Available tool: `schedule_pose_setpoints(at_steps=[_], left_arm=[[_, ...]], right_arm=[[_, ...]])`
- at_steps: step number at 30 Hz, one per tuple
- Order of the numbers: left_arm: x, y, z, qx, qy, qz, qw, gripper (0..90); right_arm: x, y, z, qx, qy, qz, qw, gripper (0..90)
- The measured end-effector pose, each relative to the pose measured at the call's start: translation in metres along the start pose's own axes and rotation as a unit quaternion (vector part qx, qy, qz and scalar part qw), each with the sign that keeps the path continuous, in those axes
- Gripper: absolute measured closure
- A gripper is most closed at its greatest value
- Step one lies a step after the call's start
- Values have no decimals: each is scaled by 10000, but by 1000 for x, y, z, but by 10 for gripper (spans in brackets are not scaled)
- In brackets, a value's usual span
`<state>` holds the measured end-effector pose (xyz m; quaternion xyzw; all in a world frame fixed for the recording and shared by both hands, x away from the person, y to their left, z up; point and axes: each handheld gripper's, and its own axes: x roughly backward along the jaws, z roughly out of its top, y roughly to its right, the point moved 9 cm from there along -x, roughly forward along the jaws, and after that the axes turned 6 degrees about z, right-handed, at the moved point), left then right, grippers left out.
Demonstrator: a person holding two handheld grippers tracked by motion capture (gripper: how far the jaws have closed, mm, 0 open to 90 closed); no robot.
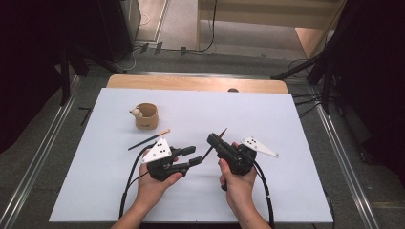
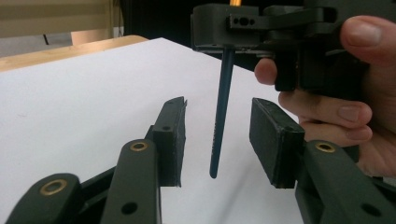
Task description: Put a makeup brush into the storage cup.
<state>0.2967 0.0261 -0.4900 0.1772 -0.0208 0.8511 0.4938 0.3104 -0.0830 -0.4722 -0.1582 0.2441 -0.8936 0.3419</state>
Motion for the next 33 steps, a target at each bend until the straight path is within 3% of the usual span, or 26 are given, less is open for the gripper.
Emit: schedule_pose_setpoints(at_steps=[7, 16, 26, 33], left_arm=[[-4, 5, -2, -97, -152, 11, 9998, 565], [-8, 10, -3, -145, -293, 26, 9995, 587], [-8, 15, 0, -123, -296, -5, 9995, 654], [-9, 15, 0, -51, -331, 23, 9994, 736]], right_arm=[[-4, -15, -3, 495, -155, 14, 9987, 837], [-6, -29, -5, 1093, -237, -24, 9937, 837], [-11, -39, -12, 1359, -357, 51, 9901, 837], [-12, -42, -15, 1399, -382, 84, 9894, 837]])
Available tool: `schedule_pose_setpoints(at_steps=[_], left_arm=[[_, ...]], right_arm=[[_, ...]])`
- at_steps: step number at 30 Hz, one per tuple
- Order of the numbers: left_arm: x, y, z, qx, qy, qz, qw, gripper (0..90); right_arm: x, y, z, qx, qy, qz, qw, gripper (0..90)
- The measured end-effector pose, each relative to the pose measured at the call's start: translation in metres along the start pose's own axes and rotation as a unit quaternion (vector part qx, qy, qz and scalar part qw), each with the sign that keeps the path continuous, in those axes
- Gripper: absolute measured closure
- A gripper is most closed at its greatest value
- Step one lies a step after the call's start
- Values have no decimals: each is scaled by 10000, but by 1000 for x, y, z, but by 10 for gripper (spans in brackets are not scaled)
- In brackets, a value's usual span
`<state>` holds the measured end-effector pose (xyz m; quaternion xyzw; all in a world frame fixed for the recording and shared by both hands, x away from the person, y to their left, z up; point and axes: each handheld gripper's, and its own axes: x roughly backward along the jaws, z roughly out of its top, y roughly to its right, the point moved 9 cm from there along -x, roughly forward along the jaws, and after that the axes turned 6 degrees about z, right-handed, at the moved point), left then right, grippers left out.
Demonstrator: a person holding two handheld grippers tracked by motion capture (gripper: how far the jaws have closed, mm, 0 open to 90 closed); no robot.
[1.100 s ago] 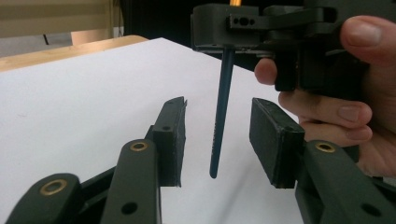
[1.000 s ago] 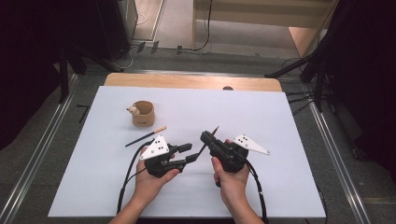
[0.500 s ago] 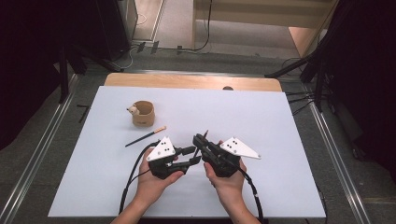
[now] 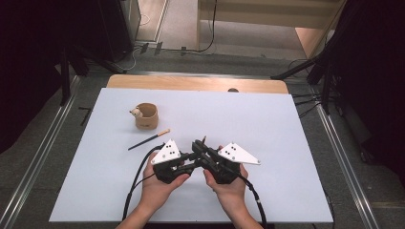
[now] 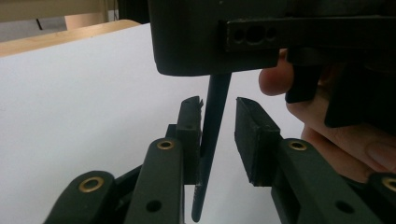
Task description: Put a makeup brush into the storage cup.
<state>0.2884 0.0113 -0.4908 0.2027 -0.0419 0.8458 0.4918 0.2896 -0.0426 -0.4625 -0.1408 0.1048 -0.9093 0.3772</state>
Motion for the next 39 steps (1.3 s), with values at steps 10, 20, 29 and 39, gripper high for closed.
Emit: schedule_pose_setpoints(at_steps=[10, 20, 29, 39], left_arm=[[-1, 0, -1, -94, -61, 64, 9999, 848], [-2, -6, -6, -41, -124, 140, 9998, 849], [0, -14, -7, 13, -104, 209, 9997, 849], [5, -25, -7, 94, -29, 329, 9994, 849]], right_arm=[[-1, 0, -1, 64, -14, -46, 10000, 829], [4, 6, 7, 46, 109, -160, 9998, 399], [11, 12, 10, 118, -54, -392, 9991, 152], [20, 20, 11, 224, -75, -479, 9986, 92]])
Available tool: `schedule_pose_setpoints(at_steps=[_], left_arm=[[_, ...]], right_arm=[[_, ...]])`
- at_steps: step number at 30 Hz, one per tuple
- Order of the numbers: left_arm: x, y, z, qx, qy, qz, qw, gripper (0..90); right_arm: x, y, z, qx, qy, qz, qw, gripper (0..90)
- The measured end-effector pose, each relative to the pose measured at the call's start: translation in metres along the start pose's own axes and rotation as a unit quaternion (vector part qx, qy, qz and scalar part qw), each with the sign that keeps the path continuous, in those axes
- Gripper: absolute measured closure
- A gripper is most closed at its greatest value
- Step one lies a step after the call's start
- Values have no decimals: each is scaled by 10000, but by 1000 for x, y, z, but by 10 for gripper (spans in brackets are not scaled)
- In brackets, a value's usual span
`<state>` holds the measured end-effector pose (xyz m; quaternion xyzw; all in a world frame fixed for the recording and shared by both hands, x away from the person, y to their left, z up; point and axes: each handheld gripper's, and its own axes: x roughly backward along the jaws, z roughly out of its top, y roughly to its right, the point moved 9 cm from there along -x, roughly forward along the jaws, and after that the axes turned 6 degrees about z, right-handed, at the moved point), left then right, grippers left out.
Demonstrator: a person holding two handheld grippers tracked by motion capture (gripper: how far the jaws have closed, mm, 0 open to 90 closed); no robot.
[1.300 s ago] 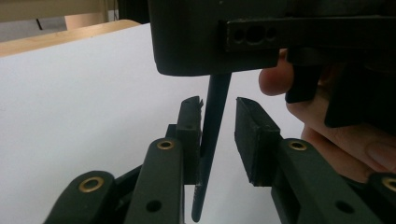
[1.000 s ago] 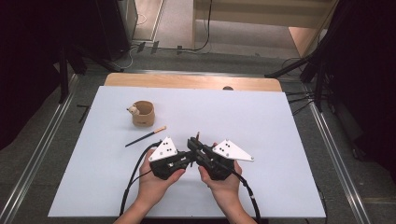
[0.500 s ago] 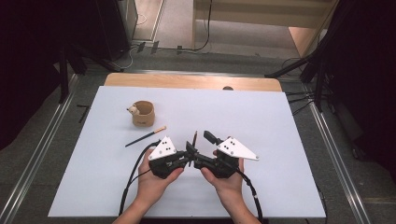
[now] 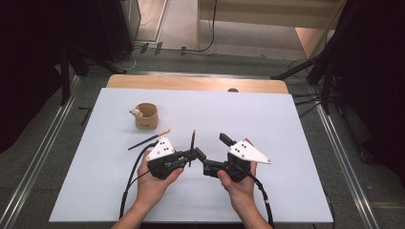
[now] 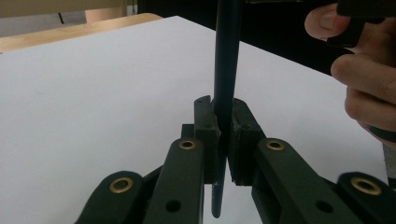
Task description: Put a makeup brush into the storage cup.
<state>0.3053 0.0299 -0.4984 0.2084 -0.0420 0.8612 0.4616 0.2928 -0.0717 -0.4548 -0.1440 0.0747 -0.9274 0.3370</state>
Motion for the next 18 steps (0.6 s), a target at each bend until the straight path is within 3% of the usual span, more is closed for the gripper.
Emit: schedule_pose_setpoints(at_steps=[8, 18], left_arm=[[7, -12, 3, 61, 79, 124, 9999, 849], [16, -25, 7, 147, 207, 281, 9993, 850]], right_arm=[[9, 12, -4, 117, -38, -69, 9999, 76], [23, 38, -13, 228, -91, -372, 9990, 72]])
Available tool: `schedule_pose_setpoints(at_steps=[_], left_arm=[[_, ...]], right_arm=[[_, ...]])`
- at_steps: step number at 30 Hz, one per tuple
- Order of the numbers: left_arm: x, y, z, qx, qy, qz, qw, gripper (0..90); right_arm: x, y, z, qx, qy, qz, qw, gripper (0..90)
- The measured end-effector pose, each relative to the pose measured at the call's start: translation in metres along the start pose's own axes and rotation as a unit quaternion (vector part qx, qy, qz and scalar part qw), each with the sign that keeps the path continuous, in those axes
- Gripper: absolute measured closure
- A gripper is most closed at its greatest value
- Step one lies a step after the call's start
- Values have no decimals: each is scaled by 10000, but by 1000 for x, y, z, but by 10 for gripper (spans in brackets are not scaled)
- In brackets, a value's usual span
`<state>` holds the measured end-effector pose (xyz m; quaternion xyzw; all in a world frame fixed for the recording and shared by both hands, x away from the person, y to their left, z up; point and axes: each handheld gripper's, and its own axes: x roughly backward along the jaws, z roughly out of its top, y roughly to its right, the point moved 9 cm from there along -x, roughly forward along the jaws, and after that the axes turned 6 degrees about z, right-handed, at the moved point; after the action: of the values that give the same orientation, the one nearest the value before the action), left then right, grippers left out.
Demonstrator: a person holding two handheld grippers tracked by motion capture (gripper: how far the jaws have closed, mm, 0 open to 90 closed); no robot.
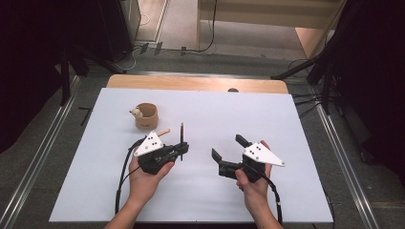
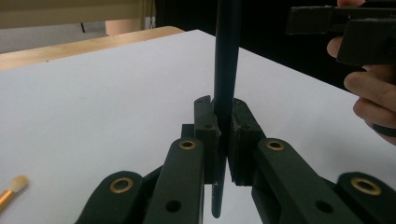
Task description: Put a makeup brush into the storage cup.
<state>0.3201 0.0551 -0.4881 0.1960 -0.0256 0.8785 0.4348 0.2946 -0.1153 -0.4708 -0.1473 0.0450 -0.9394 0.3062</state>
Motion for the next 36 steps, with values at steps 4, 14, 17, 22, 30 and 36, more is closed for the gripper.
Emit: schedule_pose_setpoints(at_steps=[4, 14, 17, 22, 30, 36], left_arm=[[3, -6, 2, 20, 47, 73, 10000, 850], [12, -19, 8, 86, 179, 215, 9996, 850], [14, -22, 8, 110, 196, 250, 9994, 850], [18, -29, 9, 158, 243, 316, 9991, 850], [21, -35, 10, 188, 266, 386, 9987, 850], [25, -40, 12, 219, 320, 447, 9982, 850]], right_arm=[[5, 8, -3, 39, 3, -86, 10000, 73], [20, 31, -15, 159, -48, -312, 9994, 72], [25, 37, -16, 208, -22, -338, 9992, 72], [38, 50, -22, 256, -21, -457, 9986, 51], [55, 65, -28, 179, -38, -422, 9989, 0], [64, 77, -32, 152, -18, -544, 9984, 0]])
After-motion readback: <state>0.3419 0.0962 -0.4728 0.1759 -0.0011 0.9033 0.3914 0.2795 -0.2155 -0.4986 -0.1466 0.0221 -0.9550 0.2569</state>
